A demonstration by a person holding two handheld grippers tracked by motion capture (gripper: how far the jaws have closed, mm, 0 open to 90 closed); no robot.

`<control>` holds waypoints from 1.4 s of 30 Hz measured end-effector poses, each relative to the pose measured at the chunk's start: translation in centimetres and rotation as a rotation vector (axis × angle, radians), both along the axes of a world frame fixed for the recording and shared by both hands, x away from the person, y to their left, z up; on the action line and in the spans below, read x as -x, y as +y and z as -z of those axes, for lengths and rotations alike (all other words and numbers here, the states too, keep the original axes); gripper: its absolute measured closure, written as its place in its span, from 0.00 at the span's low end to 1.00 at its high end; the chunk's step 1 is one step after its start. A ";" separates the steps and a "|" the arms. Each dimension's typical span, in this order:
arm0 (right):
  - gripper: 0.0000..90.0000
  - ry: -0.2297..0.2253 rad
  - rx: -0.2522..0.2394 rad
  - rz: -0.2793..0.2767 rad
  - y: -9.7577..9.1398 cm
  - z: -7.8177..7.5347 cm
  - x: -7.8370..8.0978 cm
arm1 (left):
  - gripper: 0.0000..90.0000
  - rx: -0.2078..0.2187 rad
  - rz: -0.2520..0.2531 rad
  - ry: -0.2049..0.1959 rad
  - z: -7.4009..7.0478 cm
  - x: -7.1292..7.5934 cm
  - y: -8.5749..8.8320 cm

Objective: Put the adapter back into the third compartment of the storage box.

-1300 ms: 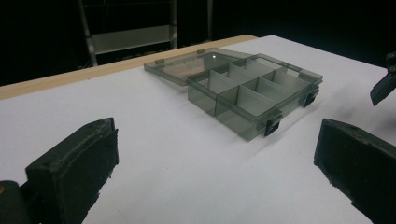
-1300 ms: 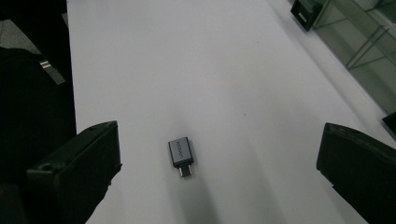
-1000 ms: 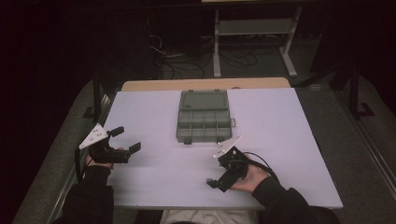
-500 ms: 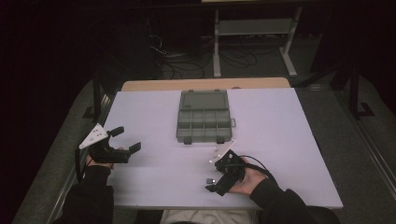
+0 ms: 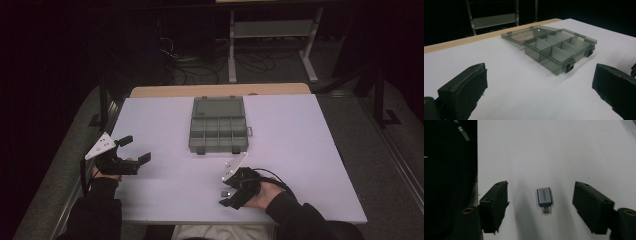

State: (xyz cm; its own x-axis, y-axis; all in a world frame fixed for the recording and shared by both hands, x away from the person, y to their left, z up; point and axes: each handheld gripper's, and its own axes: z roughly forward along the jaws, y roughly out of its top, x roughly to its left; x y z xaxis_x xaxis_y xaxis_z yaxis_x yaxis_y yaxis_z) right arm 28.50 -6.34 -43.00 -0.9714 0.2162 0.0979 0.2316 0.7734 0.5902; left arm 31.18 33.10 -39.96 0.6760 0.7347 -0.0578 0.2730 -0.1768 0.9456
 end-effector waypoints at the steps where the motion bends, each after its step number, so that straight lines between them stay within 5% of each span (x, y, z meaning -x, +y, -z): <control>1: 0.38 0.008 0.004 -0.009 0.0 0.1 0.0 | 0.00 0.000 0.000 0.000 0.0 0.0 0.0; 24: 0.74 -0.030 0.039 -0.006 0.6 0.6 -0.1 | 0.00 0.000 0.000 0.000 0.0 0.0 0.0; 42: 0.83 -0.033 0.045 0.011 0.7 0.5 -0.3 | 0.00 0.000 -0.002 -0.002 0.0 0.0 0.0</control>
State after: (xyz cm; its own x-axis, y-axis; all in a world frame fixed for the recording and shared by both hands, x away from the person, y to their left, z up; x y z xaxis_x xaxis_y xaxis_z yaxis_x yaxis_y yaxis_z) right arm 28.78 -5.69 -43.51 -0.9715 0.2302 0.0560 0.2212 0.7967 0.5625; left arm 31.17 33.07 -39.97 0.6748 0.7358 -0.0565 0.2719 -0.1768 0.9460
